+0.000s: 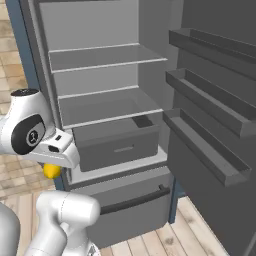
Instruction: Retrieve a lemon from the fridge and place it on the cutting board with the fish.
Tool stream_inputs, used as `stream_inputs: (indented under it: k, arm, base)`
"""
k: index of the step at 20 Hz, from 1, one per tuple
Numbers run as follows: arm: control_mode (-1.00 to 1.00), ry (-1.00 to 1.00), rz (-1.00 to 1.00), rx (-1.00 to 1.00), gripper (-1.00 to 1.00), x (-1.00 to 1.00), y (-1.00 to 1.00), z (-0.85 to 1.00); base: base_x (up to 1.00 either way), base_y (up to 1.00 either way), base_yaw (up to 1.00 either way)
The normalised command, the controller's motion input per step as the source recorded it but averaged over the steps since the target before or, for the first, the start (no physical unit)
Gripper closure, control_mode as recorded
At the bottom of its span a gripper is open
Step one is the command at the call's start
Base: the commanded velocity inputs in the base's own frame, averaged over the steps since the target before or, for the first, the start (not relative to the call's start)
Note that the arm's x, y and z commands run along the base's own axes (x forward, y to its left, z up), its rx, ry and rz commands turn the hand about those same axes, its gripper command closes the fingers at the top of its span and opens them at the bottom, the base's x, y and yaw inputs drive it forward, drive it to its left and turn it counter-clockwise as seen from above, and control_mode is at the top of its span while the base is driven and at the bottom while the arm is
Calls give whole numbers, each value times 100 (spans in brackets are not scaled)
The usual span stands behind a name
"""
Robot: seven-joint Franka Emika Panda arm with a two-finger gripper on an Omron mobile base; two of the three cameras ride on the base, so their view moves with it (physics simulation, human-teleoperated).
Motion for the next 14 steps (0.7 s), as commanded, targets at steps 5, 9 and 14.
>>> stream_inputs:
  k: [5, 9, 14]
  arm:
    - [100, 0, 0, 0, 100, 0, 0, 0]
    - [100, 0, 0, 0, 100, 0, 0, 0]
    - [100, 0, 0, 0, 100, 0, 0, 0]
  base:
    - [-57, 3, -61]
    - [-66, 17, -61]
    - [-67, 10, -58]
